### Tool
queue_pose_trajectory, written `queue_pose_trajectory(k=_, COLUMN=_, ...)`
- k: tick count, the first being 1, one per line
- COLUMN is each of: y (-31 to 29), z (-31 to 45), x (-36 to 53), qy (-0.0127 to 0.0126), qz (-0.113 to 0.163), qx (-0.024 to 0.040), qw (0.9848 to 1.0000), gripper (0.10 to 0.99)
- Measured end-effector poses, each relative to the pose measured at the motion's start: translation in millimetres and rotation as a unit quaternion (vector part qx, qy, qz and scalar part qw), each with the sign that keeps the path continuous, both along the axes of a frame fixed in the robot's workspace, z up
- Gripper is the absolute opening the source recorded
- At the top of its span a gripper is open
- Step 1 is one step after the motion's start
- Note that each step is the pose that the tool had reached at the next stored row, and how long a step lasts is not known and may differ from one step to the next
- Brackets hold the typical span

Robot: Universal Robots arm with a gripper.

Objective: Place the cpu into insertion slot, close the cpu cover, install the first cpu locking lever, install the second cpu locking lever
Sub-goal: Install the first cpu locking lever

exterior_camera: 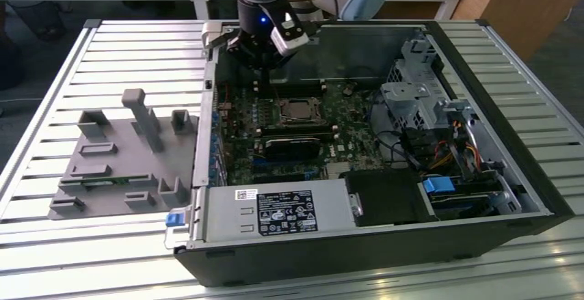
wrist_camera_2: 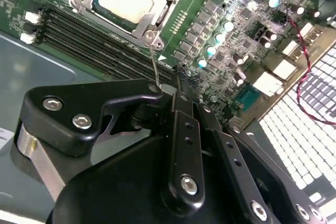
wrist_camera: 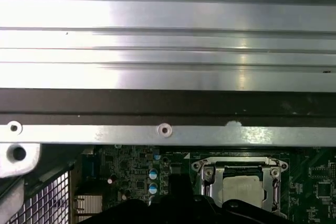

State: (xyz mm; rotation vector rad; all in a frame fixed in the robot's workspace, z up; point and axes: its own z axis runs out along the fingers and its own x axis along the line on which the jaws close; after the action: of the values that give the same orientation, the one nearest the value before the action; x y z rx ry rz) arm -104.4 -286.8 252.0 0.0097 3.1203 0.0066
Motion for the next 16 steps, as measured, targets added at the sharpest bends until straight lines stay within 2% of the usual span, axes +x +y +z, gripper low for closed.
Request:
queue_pose_trajectory(k=6, y=0.2, z=-1.8, x=14.5, qy=0.0000, qz=0.000, qx=0.0000, qw=1.0000, gripper=0.106)
queue_pose_trajectory(k=16, y=0.7, z=-6.3, x=48.4, qy=0.0001, qz=0.000, qx=0.0000, qw=1.0000, gripper=0.106)
